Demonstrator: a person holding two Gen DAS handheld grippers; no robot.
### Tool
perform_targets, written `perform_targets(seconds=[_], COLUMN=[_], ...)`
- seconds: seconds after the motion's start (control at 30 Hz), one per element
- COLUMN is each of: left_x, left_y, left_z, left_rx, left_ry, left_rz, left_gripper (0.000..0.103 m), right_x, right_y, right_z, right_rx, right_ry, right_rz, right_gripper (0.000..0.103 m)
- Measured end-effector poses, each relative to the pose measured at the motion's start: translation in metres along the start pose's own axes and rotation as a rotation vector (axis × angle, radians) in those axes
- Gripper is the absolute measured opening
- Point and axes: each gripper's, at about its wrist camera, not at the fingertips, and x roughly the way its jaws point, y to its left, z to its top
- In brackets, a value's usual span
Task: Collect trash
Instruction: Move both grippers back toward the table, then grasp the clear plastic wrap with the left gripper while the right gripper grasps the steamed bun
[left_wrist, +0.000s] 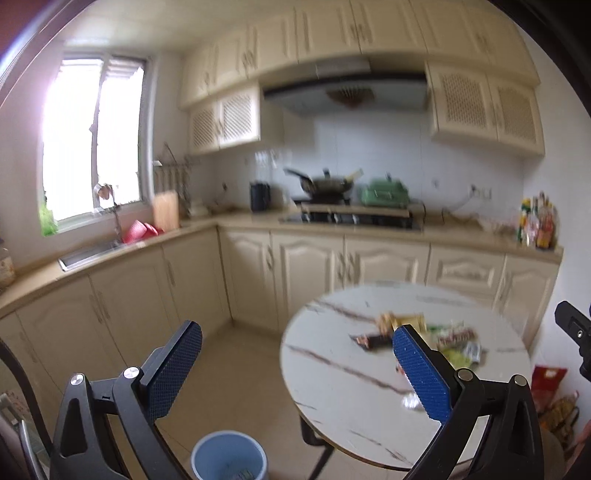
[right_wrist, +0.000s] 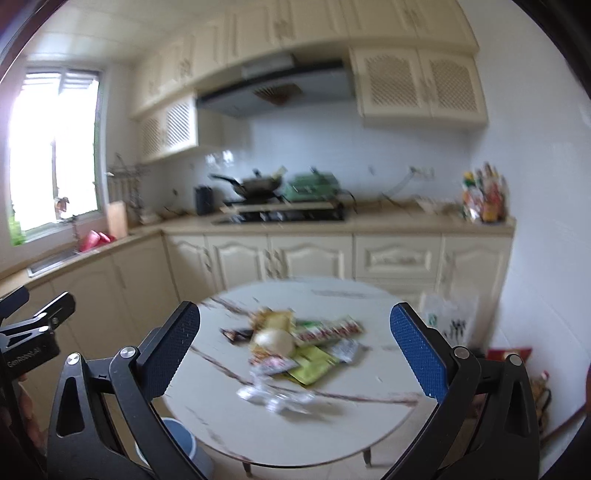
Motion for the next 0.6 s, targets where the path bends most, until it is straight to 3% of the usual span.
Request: perform_targets(seconds=[0.33,0.47,0.6], left_x=[0.107,0.145,0.170], left_y=[-0.090,-0.118,-0.143], left_z=[-0.013,-0.015,-0.019], left_rx=[0.081,0.080,0.110], left_ry=[0.298,0.397,0.439], left_rz=[-0.184,-0.201,-0.194], left_gripper=[0.102,0.102,0.102], right_x=[0.083,0.103,0.117], right_y=[-0.063,-0.086,-0.102], right_z=[-0.055,-0.075,-0.086], right_rx=[0.068,0.095,0.113], right_ry=[0.215,0.271,0.306], right_rz=[-0.085,-0.096,-0.097], right_gripper=[0.103,0.103,0.103])
